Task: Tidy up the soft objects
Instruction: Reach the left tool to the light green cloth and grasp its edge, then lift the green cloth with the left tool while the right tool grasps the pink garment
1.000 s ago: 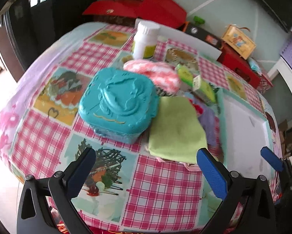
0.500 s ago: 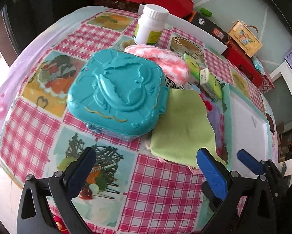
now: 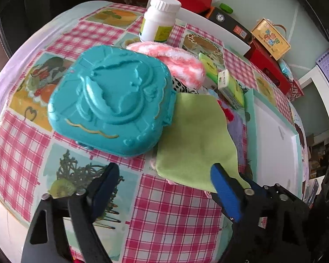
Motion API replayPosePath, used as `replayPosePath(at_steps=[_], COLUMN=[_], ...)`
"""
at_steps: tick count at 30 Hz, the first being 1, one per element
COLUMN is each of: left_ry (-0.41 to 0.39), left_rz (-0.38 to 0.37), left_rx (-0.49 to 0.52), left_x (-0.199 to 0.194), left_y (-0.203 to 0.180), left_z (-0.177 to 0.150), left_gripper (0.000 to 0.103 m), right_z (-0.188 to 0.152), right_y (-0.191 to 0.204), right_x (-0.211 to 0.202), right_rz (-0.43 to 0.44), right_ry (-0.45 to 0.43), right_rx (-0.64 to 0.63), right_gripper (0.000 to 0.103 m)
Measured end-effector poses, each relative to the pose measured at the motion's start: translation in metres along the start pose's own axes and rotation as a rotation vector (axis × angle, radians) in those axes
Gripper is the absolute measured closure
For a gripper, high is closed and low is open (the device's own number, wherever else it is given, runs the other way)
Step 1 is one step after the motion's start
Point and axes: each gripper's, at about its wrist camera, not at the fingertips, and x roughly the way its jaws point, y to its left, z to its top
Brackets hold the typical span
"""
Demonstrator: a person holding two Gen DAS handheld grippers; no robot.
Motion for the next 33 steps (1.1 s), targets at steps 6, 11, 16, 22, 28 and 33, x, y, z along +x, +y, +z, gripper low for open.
replayPosePath(at_steps=[6,11,16,22,28,33], left_ry=[0.013,0.003,-0.019,-0.055,-0.073,-0.101], left_rz=[-0.023,-0.033,-0.039,-0.047,-0.053,-0.064], left_rx=[0.015,0.001,-0.009,0.015,0.029,0.040], left_x=[0.011,0.012,0.008,-0.004,-0.012,-0.025], left_y=[-0.006,-0.004,-0.001,-0.003,-0.006,-0.008], left_z=[0.000,-0.001,-0.001,-0.001,-0.002,-0.002], left_gripper=[0.060,0.087,0.095,0.098,0.099,0.099], right_z=[-0.002,-0.002,-0.004,-0.005,-0.006,-0.008], right_y=[-0.005,-0.006,-0.008,-0.015,-0.014,-0.015], right_x=[0.004,0.006,0.005,0.004,-0.002,-0.009], right_rz=[0.017,0.021,0.027,0.040,0.047,0.059], right_ry=[0.018,0.020,0.013,0.009,-0.012,-0.033], right_rx=[0.030,0.039,0.047,0.076,0.072,0.080], right_gripper=[0.062,0.062,0.064,0.075,0.088,0.094])
